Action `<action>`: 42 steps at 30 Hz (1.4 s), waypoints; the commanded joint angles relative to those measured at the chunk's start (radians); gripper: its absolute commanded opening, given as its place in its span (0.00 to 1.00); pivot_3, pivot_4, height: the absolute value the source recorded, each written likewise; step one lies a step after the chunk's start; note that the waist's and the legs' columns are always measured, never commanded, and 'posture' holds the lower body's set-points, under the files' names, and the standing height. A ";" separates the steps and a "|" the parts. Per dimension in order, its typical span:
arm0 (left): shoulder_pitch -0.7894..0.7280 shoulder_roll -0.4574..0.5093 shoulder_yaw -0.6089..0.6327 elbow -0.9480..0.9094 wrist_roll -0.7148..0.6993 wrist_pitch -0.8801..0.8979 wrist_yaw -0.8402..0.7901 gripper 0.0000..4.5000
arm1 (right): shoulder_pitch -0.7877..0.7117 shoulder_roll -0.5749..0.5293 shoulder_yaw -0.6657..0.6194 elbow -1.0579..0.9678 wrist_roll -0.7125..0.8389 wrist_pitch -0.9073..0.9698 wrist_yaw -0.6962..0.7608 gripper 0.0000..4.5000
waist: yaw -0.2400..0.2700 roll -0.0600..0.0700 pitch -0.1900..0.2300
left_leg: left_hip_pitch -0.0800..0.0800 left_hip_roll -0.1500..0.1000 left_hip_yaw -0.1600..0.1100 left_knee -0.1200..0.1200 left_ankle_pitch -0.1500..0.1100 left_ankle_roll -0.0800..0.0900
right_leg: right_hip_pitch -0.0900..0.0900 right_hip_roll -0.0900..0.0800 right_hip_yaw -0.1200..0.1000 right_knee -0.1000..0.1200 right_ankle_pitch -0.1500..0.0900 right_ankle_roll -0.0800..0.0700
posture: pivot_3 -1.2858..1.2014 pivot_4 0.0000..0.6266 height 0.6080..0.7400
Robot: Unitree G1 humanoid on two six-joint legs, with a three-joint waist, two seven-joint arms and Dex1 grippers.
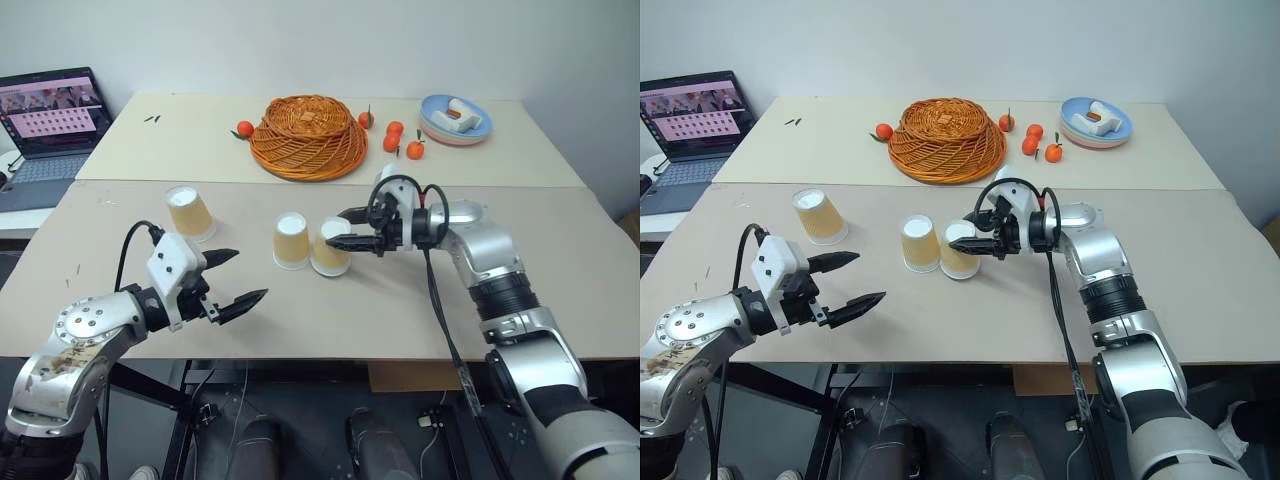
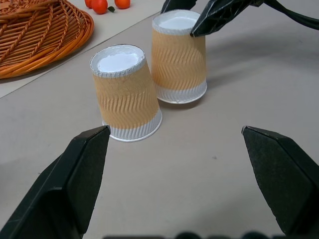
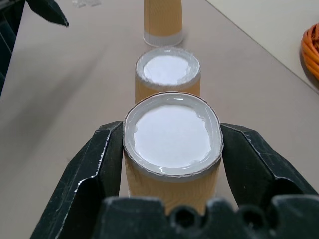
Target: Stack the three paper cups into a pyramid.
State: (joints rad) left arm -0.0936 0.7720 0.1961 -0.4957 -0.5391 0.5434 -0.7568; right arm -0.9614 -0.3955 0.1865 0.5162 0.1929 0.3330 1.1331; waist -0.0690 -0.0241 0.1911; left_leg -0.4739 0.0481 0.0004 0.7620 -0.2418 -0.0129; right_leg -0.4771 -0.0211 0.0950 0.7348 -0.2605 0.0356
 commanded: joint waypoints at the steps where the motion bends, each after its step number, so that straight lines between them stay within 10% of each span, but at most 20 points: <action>1: 0.004 0.005 0.025 -0.031 -0.008 -0.005 0.002 1.00 | -0.056 0.016 -0.007 0.047 -0.025 -0.063 -0.008 0.60 | -0.001 0.000 0.000 | 0.000 0.000 0.000 0.000 0.000 0.000 | 0.000 0.000 0.000 0.000 0.000 0.000 | 0.52 0.24 0.48; 12: 0.013 0.001 0.026 -0.039 -0.006 -0.004 0.011 1.00 | -0.119 0.072 -0.019 0.163 -0.058 -0.117 -0.018 0.60 | -0.001 0.000 0.000 | 0.000 0.000 0.000 0.000 0.000 0.000 | 0.000 0.000 0.000 0.000 0.000 0.000 | 0.52 0.24 0.48; 17: 0.021 -0.003 0.029 -0.048 -0.008 -0.002 0.020 1.00 | -0.109 0.076 -0.026 0.143 -0.055 -0.116 -0.023 0.99 | -0.001 0.000 0.000 | 0.000 0.000 0.000 0.000 0.000 0.000 | 0.000 0.000 0.000 0.000 0.000 0.000 | 0.52 0.24 0.48; 25: 0.084 -0.053 0.084 -0.063 0.010 -0.005 0.110 1.00 | -0.049 -0.030 -0.164 -0.171 0.120 0.091 0.009 0.99 | 0.004 0.000 0.000 | -0.001 0.000 -0.001 0.000 0.000 0.000 | 0.000 0.000 -0.001 0.000 0.000 0.000 | 0.52 0.24 0.48; 33: 0.182 -0.297 0.207 0.038 0.319 -0.120 0.569 1.00 | 0.068 -0.101 -0.291 -0.558 0.248 0.349 -0.199 0.99 | 0.003 -0.002 -0.001 | 0.000 0.000 -0.001 -0.001 0.000 0.000 | 0.001 0.000 -0.001 0.000 0.000 0.000 | 0.52 0.24 0.48; 42: -0.069 -0.261 0.112 0.351 0.357 -0.201 0.485 1.00 | 0.162 -0.109 -0.302 -0.694 0.281 0.428 -0.324 0.99 | 0.025 -0.003 -0.002 | 0.002 0.000 -0.001 0.002 0.001 0.001 | 0.003 0.000 -0.001 0.000 -0.001 0.006 | 0.52 0.24 0.48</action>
State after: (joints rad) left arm -0.1108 0.4817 0.3363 -0.2039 -0.1873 0.3777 -0.2176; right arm -0.7963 -0.4938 -0.0824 -0.1357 0.4544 0.7561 0.8358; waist -0.0437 -0.0266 0.1895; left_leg -0.4725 0.0479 -0.0003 0.7640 -0.2395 -0.0109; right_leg -0.4741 -0.0213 0.0932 0.7350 -0.2613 0.0420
